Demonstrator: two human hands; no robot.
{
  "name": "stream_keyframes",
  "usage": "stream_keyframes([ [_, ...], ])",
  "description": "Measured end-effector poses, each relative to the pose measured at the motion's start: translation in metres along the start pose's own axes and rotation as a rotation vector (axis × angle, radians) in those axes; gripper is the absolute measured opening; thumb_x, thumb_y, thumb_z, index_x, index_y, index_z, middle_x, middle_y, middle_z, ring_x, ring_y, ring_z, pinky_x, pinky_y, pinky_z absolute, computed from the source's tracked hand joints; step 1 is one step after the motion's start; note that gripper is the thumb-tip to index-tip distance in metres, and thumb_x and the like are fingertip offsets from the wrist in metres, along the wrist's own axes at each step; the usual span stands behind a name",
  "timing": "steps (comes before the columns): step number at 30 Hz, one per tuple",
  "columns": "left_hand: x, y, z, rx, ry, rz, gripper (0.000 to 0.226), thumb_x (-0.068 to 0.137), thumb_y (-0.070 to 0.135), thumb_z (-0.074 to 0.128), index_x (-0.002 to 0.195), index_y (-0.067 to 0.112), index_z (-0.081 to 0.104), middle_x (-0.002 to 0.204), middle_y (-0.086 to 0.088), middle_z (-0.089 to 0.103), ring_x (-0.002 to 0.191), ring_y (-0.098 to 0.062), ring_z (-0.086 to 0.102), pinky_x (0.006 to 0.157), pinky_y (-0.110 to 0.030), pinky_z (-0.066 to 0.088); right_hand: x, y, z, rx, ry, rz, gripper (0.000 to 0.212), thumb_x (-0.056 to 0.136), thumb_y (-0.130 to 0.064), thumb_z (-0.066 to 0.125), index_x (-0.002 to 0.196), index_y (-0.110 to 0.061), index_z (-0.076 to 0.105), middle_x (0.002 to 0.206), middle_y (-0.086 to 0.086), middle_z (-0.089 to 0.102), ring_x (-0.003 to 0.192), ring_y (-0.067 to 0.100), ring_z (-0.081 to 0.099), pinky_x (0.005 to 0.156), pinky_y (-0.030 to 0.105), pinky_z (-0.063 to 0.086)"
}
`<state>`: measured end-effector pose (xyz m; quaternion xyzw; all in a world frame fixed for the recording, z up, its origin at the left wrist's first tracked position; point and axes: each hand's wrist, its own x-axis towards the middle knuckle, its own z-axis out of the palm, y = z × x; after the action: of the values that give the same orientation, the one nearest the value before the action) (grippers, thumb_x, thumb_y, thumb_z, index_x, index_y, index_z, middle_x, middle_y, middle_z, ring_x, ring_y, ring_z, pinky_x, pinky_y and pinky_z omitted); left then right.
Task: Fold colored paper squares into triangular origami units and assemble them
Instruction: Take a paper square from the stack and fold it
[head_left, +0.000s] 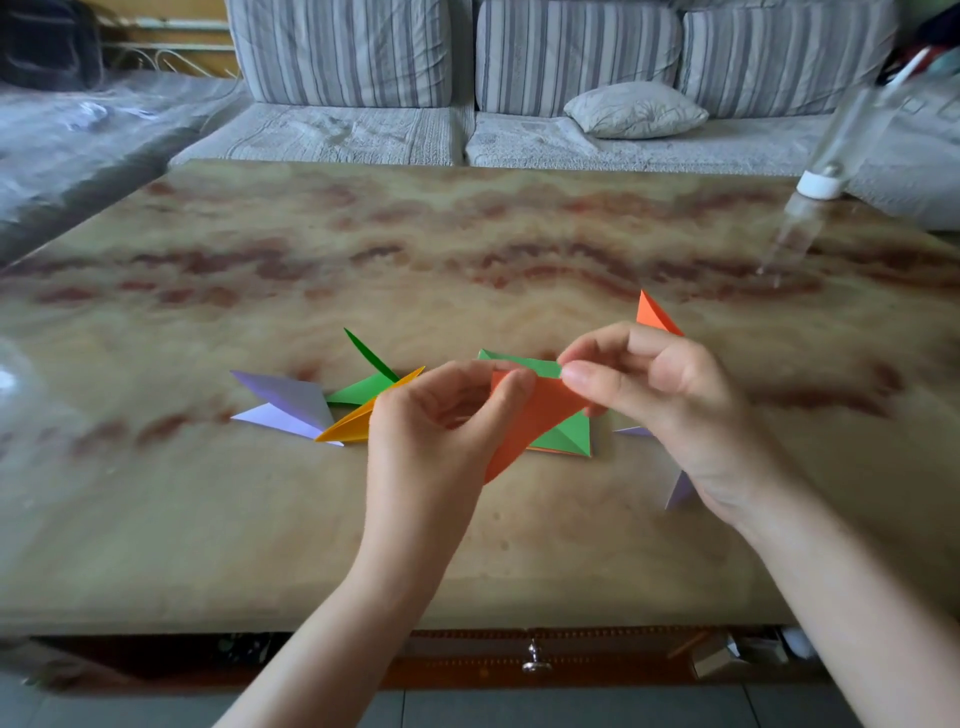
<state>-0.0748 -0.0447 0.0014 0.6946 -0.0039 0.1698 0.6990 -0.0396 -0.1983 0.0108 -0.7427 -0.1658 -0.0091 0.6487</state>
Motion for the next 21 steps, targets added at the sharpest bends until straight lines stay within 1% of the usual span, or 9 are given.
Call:
stream_keyframes([
  [2, -0.003, 0.001, 0.001, 0.073, -0.054, 0.039, 0.016, 0.078, 0.012, 0.072, 0.069, 0.026, 0.072, 0.066, 0.012, 0.072, 0.063, 0.001, 0.067, 0.063, -0.013, 0.051, -0.002, -0.001, 0.001, -0.049, -0.042, -0.012, 0.017, 0.072, -0.027, 0.077, 0.081, -0.013, 0.072, 0.077, 0.004, 0.071, 0.075, 0.019, 0.064, 0.076, 0.028, 0.051],
  [4, -0.003, 0.0, 0.0, 0.111, -0.075, 0.047, 0.018, 0.076, 0.012, 0.073, 0.069, 0.028, 0.072, 0.065, 0.015, 0.072, 0.063, 0.002, 0.067, 0.063, -0.012, 0.051, -0.003, -0.002, 0.001, -0.09, -0.042, -0.03, 0.019, 0.07, -0.03, 0.075, 0.079, -0.014, 0.073, 0.077, 0.006, 0.072, 0.077, 0.022, 0.067, 0.077, 0.032, 0.053],
  [8, 0.001, 0.001, -0.004, 0.18, -0.082, 0.053, 0.015, 0.075, 0.012, 0.075, 0.069, 0.026, 0.073, 0.064, 0.015, 0.072, 0.059, 0.005, 0.065, 0.06, -0.008, 0.047, -0.001, -0.001, 0.002, -0.178, -0.014, -0.072, 0.004, 0.073, -0.023, 0.073, 0.071, -0.02, 0.071, 0.069, -0.006, 0.071, 0.067, 0.004, 0.064, 0.067, 0.016, 0.049],
  [9, 0.002, 0.001, -0.004, 0.16, -0.08, 0.034, 0.013, 0.075, 0.012, 0.075, 0.069, 0.024, 0.074, 0.064, 0.014, 0.072, 0.059, 0.005, 0.064, 0.058, -0.008, 0.047, -0.002, 0.0, 0.003, -0.217, -0.001, -0.097, 0.007, 0.076, -0.018, 0.073, 0.071, -0.022, 0.07, 0.067, -0.009, 0.069, 0.066, 0.002, 0.062, 0.067, 0.013, 0.047],
  [12, 0.004, -0.001, -0.004, 0.045, -0.063, -0.075, 0.004, 0.075, 0.016, 0.074, 0.073, 0.019, 0.076, 0.068, 0.006, 0.074, 0.063, -0.001, 0.066, 0.061, -0.013, 0.051, -0.003, 0.005, 0.007, -0.267, 0.059, -0.141, 0.016, 0.083, -0.016, 0.069, 0.071, -0.026, 0.066, 0.069, -0.011, 0.067, 0.068, 0.004, 0.059, 0.069, 0.012, 0.045],
  [14, 0.006, -0.002, -0.005, -0.028, -0.06, -0.136, 0.005, 0.077, 0.017, 0.072, 0.077, 0.014, 0.077, 0.072, 0.0, 0.075, 0.069, -0.009, 0.068, 0.068, -0.02, 0.056, -0.003, 0.007, 0.007, -0.271, 0.094, -0.144, 0.016, 0.084, -0.018, 0.067, 0.072, -0.027, 0.065, 0.07, -0.011, 0.067, 0.07, 0.007, 0.059, 0.07, 0.013, 0.044],
  [15, 0.005, -0.002, -0.005, -0.035, -0.054, -0.134, 0.006, 0.078, 0.016, 0.072, 0.077, 0.013, 0.077, 0.072, 0.0, 0.075, 0.068, -0.009, 0.068, 0.067, -0.018, 0.056, -0.003, 0.008, 0.006, -0.28, 0.099, -0.143, 0.016, 0.085, -0.018, 0.067, 0.072, -0.027, 0.064, 0.07, -0.011, 0.066, 0.072, 0.009, 0.059, 0.071, 0.013, 0.044],
  [18, 0.004, 0.001, -0.004, 0.064, -0.028, -0.037, 0.01, 0.079, 0.014, 0.072, 0.072, 0.021, 0.075, 0.067, 0.009, 0.073, 0.061, 0.002, 0.066, 0.059, -0.01, 0.048, -0.004, 0.008, 0.006, -0.299, 0.065, -0.107, 0.015, 0.087, -0.016, 0.065, 0.074, -0.025, 0.064, 0.071, -0.011, 0.064, 0.074, 0.009, 0.058, 0.073, 0.016, 0.044],
  [21, 0.005, 0.001, -0.005, 0.249, -0.025, 0.068, 0.013, 0.078, 0.017, 0.073, 0.069, 0.028, 0.073, 0.066, 0.017, 0.072, 0.059, 0.005, 0.065, 0.06, -0.009, 0.048, -0.005, 0.006, 0.004, -0.286, -0.016, -0.071, 0.008, 0.086, -0.021, 0.066, 0.078, -0.023, 0.066, 0.076, -0.008, 0.066, 0.078, 0.003, 0.059, 0.077, 0.021, 0.046],
])
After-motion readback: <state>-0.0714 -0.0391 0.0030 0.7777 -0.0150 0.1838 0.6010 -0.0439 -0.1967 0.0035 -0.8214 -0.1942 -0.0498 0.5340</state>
